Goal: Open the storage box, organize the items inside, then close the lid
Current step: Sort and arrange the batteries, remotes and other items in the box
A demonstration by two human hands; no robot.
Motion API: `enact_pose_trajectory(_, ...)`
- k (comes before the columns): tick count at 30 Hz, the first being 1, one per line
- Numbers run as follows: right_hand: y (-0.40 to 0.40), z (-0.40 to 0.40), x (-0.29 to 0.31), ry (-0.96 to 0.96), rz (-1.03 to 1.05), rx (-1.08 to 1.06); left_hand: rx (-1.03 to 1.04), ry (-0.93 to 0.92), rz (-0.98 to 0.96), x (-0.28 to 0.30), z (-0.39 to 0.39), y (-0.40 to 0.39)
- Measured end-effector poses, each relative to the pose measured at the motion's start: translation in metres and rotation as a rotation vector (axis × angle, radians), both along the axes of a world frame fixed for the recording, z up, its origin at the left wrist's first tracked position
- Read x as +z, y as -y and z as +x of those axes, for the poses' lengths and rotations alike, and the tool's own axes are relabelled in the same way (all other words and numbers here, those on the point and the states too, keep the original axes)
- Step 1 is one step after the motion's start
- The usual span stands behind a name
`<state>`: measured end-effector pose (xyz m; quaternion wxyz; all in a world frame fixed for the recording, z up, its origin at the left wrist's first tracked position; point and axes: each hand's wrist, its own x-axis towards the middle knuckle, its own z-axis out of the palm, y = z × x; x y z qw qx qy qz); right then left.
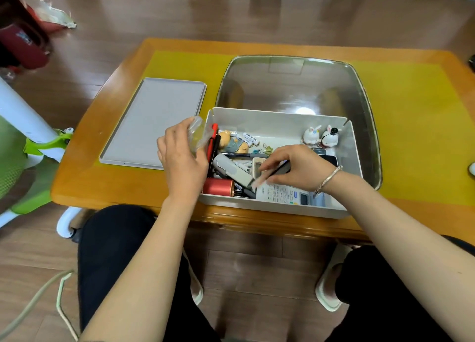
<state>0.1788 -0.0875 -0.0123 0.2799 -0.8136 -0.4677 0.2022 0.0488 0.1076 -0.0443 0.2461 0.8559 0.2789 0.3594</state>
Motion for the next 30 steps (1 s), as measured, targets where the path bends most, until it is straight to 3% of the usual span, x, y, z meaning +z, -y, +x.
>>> enact_pose_trajectory(10, -0.007, 0.009, 0.0, -0.026, -0.116, -0.113, -0.03, -0.018, 0.006, 0.006, -0.006, -0.003)
enact_pose_trajectory(15, 0.002, 0.018, 0.001, -0.004, -0.233, -0.122, -0.169, -0.105, 0.033, 0.009, -0.005, -0.001)
enact_pose_trajectory(19, -0.004, 0.016, -0.004, 0.091, -0.173, -0.143, -0.135, -0.116, 0.013, 0.009, -0.005, 0.001)
enact_pose_trajectory(24, -0.035, -0.005, -0.008, 0.061, -0.087, -0.03, -0.135, -0.088, -0.012, 0.009, -0.008, -0.002)
enact_pose_trajectory(30, -0.063, -0.014, -0.017, 0.167, -0.305, 0.097, -0.107, -0.052, -0.033, 0.011, -0.01, -0.006)
